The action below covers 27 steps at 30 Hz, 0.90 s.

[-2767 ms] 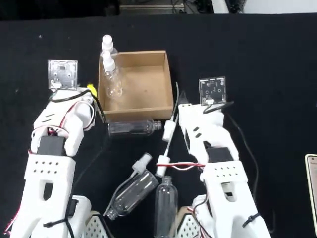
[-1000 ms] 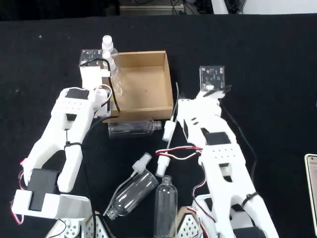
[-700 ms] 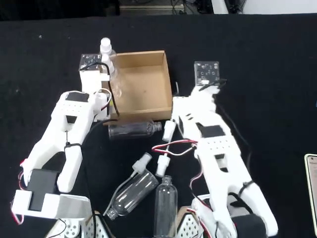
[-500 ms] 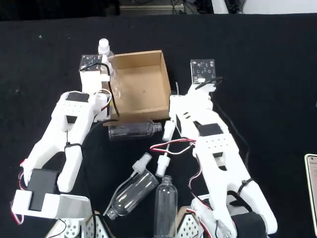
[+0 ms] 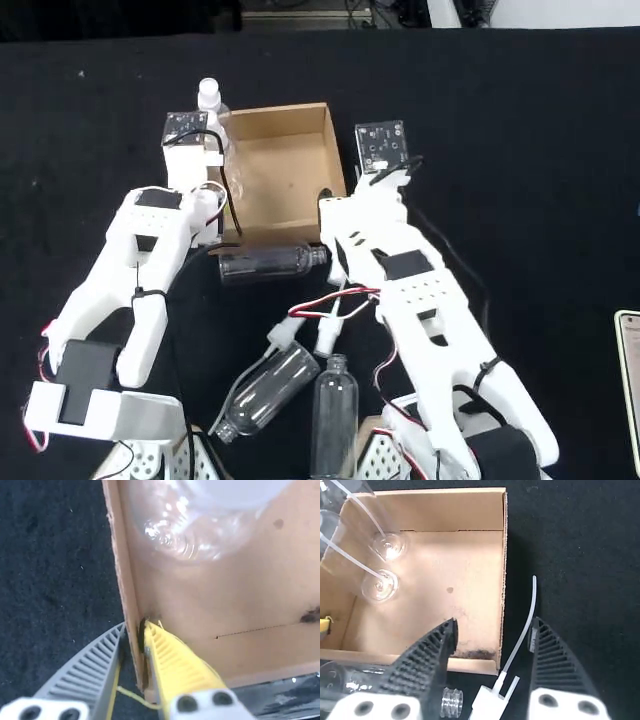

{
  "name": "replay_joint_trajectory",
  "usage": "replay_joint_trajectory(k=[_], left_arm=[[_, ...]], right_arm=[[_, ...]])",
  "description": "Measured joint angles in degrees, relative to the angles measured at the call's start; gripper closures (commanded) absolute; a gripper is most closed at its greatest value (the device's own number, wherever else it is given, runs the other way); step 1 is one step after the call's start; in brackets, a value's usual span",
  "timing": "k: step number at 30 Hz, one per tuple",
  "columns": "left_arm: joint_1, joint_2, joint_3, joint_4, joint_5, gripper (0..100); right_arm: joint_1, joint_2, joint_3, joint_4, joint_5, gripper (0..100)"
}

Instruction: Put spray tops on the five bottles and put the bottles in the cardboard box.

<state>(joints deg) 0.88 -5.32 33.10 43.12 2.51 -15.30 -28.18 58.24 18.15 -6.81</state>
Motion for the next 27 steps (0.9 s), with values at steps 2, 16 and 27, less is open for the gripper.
replay_joint_trajectory(k=[2, 16, 27], left_arm=[[0.0, 0.0, 0.0, 0.0, 0.0, 96], [0.0, 0.0, 0.0, 0.0, -2.1, 96], [0.0, -2.5, 3.6, -0.6, -4.9, 96]], right_arm=[[0.0, 0.0, 0.0, -0.1, 0.0, 78.6], [0.0, 0.0, -0.3, -0.2, 2.3, 78.6], [0.0, 10.7, -9.7, 6.2, 2.3, 78.5]])
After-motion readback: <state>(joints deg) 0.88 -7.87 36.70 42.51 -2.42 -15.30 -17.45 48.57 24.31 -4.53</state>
